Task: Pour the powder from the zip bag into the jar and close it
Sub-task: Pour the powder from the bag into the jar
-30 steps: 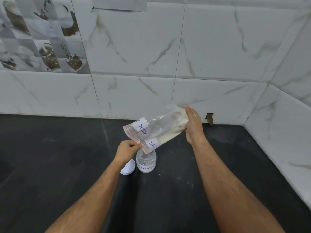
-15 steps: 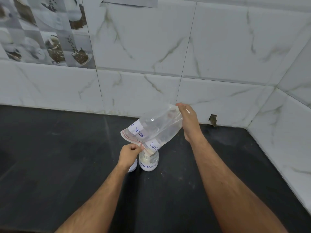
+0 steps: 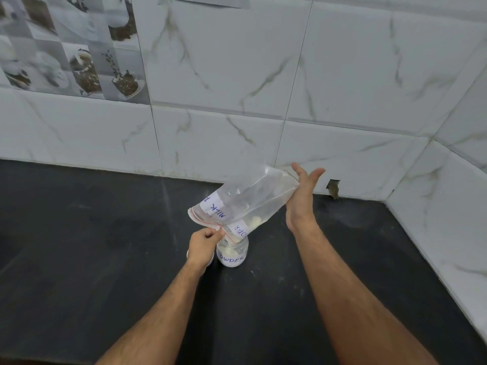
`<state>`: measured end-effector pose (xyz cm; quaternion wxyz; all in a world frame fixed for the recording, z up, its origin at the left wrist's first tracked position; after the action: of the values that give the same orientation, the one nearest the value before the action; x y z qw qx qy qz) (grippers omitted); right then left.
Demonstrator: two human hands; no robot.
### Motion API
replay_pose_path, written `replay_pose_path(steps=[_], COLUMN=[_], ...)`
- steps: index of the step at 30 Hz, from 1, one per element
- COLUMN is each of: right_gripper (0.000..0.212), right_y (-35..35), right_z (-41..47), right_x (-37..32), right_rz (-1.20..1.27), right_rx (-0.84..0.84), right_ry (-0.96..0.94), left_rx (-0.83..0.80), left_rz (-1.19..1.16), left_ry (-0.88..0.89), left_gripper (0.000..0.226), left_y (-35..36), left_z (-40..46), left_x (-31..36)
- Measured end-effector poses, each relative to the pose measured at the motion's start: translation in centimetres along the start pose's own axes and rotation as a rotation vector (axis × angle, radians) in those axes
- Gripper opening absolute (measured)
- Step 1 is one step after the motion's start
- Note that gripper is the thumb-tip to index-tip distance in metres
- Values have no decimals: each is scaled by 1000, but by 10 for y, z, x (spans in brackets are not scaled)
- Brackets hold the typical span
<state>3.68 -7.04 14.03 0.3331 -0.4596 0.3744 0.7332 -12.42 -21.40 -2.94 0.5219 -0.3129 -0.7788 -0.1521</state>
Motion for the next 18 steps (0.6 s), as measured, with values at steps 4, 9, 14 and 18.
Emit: replay_pose_path(steps=[4,9,14,18], right_gripper=[111,113,113,113], right_y=[14,14,12,19], right_z=[-11,-19,-24,-35], right_x=[-2,7,18,35], right_rz=[-23,10,35,61], right_rx=[-198,-244,-132,-220], right_ry=[-54,-32,43,189], left_rx=[-18,-22,-66,-31], left_rz=[-25,-65,-115,-145], left_ry=[-35,-74,-114,-114], left_gripper=[52,31,41,26], left_y=[1,2,5,8], left_z=[-1,-3,-6,-11], left_x=[-3,-3,-4,2])
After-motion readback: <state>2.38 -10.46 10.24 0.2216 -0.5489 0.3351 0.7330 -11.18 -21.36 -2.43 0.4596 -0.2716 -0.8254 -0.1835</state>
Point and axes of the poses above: each hand's wrist, its own z-axis towards the middle knuckle, its own y-axis out of the palm, x = y × z, the point moved 4 cm from there along z, towards the middle knuckle, and after that the axes turned 15 degrees about -y, right-handed, at the moved point
